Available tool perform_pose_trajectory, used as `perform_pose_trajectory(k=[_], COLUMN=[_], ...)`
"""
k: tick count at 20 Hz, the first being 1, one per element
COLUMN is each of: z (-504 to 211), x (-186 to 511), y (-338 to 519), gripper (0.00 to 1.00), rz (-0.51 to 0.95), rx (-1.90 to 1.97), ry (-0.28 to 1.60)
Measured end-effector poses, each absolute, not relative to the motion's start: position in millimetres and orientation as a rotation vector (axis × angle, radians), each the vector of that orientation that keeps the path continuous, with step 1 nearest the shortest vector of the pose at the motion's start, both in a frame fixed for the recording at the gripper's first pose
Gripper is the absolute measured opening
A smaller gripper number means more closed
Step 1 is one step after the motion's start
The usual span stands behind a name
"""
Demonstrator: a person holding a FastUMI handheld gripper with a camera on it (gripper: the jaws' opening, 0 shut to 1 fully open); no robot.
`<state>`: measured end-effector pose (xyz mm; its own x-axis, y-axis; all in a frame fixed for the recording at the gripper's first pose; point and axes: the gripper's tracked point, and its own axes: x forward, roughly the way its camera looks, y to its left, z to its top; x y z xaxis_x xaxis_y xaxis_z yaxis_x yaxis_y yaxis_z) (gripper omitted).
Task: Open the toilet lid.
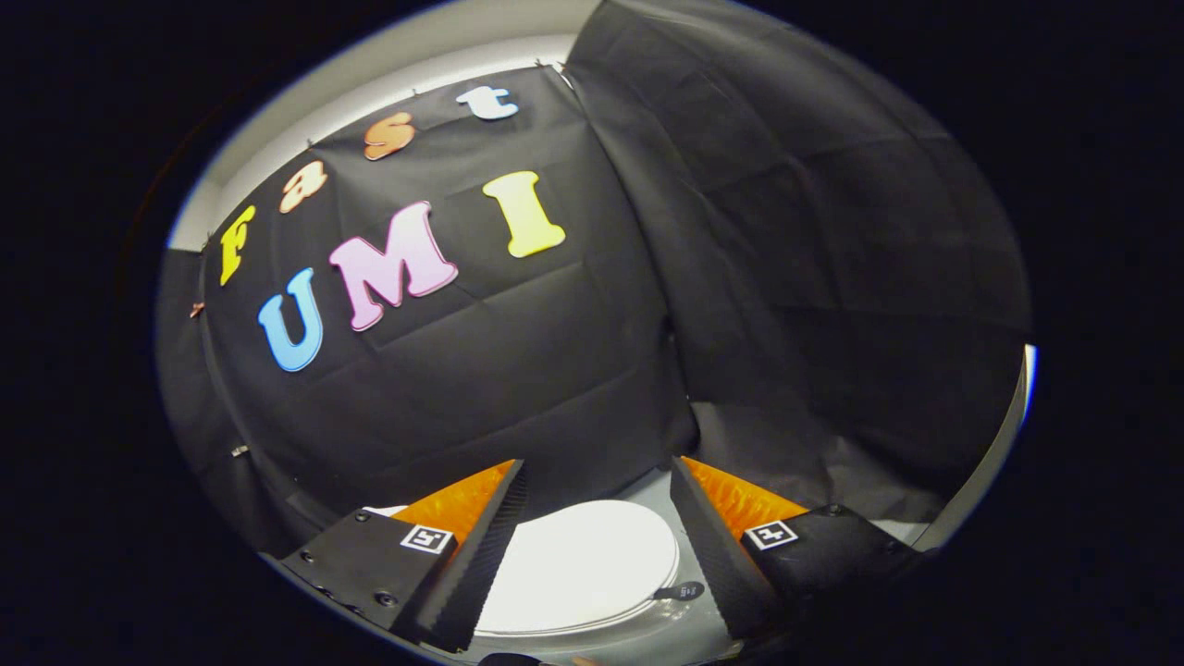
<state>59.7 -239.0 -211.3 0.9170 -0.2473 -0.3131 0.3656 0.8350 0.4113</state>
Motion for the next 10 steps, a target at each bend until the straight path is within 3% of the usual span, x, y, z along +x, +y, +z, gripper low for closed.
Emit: perform_pose_trajectory(k=[10], z=[-386], x=[56], y=[-289], gripper=[0.98], rz=[-0.388], rx=[0.767], ry=[0.528])
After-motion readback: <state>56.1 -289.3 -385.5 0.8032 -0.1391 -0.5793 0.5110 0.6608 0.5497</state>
